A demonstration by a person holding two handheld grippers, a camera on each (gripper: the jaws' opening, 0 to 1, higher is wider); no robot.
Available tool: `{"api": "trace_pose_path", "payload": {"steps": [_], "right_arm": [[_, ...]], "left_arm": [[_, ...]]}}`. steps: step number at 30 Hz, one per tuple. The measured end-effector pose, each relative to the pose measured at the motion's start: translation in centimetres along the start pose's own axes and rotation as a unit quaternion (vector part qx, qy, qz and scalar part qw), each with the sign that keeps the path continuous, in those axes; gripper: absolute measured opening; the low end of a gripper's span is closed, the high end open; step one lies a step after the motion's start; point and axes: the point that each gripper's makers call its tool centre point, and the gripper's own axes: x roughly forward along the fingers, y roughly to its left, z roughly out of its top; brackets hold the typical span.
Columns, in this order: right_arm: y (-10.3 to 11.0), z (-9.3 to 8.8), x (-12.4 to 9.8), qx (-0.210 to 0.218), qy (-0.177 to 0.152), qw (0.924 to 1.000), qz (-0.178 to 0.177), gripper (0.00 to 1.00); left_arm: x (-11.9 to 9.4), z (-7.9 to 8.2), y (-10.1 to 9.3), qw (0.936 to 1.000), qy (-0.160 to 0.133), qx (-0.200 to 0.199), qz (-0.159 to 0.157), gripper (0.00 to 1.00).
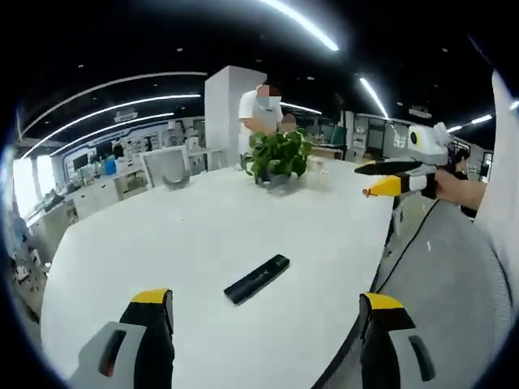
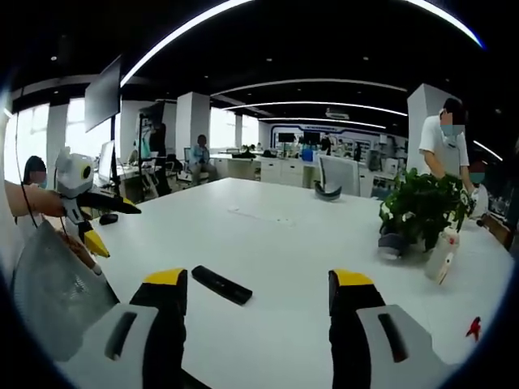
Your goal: Press the specified remote control buttons in sequence, fully releasing each button before pressing the next.
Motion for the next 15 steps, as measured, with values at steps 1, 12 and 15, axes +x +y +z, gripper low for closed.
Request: {"api": "trace_pose_path", "payload": {"steps": [1,12,15], "right_arm": [[0.0,0.0,0.0,0.000,0.001,1.0000,-0.001,0.73],[-0.6,-0.4,-0.1,0.000,0.013,0.9998,-0.016,0.72],[-0.7,-0.5,0.0,0.004,0.016,0.9997,-0.017,0.72]], "left_arm": [[0.3,-0.1,0.0,0.9999,0.009,0.011,-0.003,1.00],[2.2,-0.1,0.8,0.9980,0.043,0.028,-0.037,1.00],[2.7,-0.2,1.0,0.9970,0.053,0.026,-0.050,1.00]]}}
